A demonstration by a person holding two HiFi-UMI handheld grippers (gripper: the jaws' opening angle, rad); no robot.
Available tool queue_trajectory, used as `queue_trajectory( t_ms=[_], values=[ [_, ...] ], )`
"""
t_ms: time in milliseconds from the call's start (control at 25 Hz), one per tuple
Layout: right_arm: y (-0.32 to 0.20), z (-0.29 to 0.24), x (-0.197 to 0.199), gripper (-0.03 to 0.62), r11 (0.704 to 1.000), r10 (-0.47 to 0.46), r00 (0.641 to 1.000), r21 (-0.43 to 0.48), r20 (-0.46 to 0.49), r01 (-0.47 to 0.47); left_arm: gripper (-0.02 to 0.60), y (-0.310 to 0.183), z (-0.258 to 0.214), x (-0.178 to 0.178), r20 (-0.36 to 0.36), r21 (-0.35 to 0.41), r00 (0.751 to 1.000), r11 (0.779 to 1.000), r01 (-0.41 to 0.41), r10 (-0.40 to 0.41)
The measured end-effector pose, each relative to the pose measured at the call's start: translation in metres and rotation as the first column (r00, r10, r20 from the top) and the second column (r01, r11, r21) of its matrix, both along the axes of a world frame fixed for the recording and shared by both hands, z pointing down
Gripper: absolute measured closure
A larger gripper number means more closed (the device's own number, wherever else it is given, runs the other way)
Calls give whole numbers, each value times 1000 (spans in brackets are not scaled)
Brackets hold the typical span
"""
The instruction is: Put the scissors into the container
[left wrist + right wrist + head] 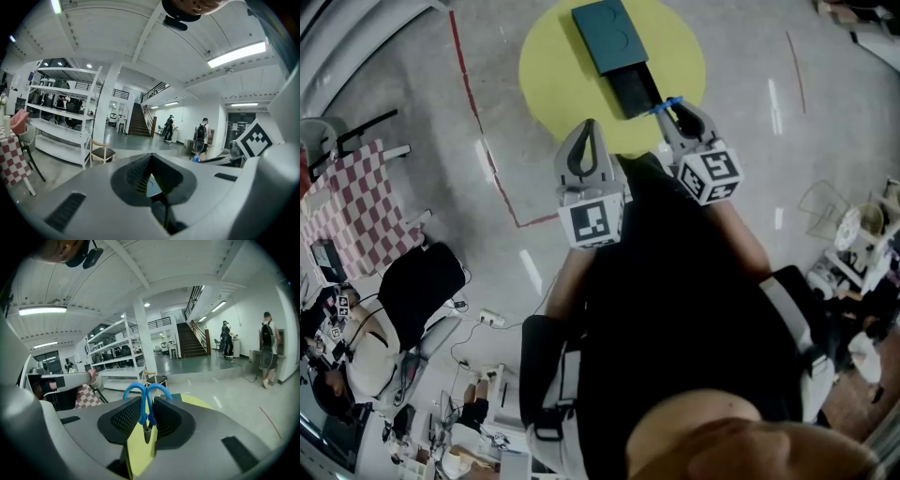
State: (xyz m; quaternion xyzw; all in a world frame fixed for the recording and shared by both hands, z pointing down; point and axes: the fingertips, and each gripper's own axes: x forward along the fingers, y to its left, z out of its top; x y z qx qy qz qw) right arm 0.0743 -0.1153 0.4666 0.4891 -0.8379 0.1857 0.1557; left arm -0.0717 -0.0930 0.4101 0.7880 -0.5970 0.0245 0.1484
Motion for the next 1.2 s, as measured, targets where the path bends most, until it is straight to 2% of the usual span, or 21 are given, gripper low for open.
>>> queue_trajectory(
  t_ms=[520, 880, 1200],
  values=[
    [-47, 60, 5, 511, 993, -46, 999, -111, -24, 43, 583, -48, 14, 8, 4, -46, 999, 998, 42, -42],
    [-59, 119, -7, 511, 971, -76, 996, -229, -46, 64, 583, -68, 31, 4, 5, -78, 998, 995, 61, -61],
    [-60, 164, 6, 511, 952, -121, 988, -294, -94, 88, 583, -75, 36, 17, 12, -99, 998, 993, 69, -68]
  ],
)
